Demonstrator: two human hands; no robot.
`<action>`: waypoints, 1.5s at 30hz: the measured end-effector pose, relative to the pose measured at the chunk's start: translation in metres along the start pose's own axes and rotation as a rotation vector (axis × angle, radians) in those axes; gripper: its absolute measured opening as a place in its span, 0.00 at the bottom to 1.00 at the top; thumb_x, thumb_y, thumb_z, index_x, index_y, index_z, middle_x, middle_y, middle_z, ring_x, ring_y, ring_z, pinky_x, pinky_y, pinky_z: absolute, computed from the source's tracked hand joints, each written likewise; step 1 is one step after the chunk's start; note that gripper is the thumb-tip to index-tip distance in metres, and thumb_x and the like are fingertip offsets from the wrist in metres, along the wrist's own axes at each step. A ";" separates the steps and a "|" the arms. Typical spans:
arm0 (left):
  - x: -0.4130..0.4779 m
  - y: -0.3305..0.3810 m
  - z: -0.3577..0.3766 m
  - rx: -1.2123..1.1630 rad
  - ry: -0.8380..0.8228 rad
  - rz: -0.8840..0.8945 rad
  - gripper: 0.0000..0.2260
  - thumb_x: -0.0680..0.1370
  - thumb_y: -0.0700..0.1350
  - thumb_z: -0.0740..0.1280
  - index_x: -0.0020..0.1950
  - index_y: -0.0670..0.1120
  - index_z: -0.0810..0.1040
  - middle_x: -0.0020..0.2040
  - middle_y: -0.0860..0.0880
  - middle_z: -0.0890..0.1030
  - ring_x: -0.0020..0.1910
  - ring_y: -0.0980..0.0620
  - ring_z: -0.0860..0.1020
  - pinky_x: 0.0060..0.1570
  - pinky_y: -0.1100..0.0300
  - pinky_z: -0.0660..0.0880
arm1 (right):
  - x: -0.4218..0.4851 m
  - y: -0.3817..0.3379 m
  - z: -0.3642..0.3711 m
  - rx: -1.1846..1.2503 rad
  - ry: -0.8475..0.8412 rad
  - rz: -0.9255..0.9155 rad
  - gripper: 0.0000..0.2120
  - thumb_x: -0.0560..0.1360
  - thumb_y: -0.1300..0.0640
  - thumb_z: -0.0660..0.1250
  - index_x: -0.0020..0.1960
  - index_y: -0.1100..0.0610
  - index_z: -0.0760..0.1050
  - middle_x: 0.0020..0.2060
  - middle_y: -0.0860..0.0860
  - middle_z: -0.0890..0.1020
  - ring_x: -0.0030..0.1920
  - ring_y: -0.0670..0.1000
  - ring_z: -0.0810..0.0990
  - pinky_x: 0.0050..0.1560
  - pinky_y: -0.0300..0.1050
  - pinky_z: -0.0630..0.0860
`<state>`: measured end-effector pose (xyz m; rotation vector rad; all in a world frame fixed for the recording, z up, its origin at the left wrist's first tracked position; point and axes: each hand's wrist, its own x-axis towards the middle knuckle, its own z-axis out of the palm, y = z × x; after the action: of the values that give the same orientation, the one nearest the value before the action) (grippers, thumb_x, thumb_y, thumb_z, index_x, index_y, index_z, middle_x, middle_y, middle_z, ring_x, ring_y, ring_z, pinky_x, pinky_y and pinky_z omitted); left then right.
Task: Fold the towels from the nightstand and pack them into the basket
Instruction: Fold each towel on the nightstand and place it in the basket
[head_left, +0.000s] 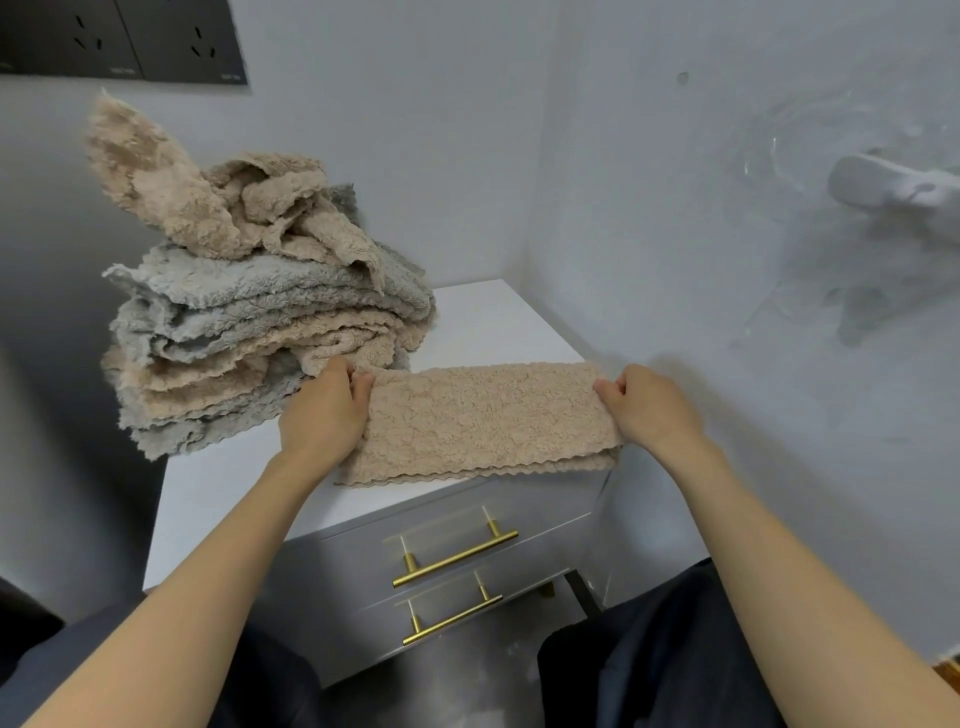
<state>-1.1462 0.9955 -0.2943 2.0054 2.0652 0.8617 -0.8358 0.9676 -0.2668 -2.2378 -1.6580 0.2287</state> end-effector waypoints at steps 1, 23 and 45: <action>0.000 0.000 0.000 0.015 0.001 0.013 0.11 0.82 0.50 0.56 0.48 0.42 0.67 0.32 0.47 0.72 0.31 0.45 0.71 0.29 0.55 0.62 | -0.001 0.000 0.001 -0.044 -0.006 -0.005 0.15 0.81 0.46 0.55 0.46 0.57 0.68 0.46 0.57 0.77 0.50 0.58 0.76 0.42 0.46 0.66; -0.023 0.042 -0.002 0.043 -0.138 0.484 0.17 0.82 0.51 0.56 0.68 0.47 0.72 0.69 0.50 0.72 0.68 0.50 0.68 0.68 0.50 0.62 | -0.005 -0.005 -0.001 0.046 -0.199 0.094 0.20 0.74 0.39 0.62 0.42 0.56 0.68 0.44 0.55 0.76 0.50 0.58 0.77 0.48 0.48 0.70; -0.015 0.026 0.000 0.258 -0.170 0.277 0.19 0.82 0.55 0.50 0.70 0.55 0.68 0.60 0.49 0.71 0.58 0.48 0.60 0.55 0.56 0.55 | 0.033 -0.072 0.014 0.412 0.364 -0.203 0.16 0.71 0.72 0.56 0.56 0.59 0.62 0.46 0.55 0.74 0.43 0.57 0.74 0.40 0.48 0.67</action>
<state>-1.1220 0.9798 -0.2859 2.4464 1.9167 0.4572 -0.8949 1.0203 -0.2512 -1.6798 -1.4692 0.0917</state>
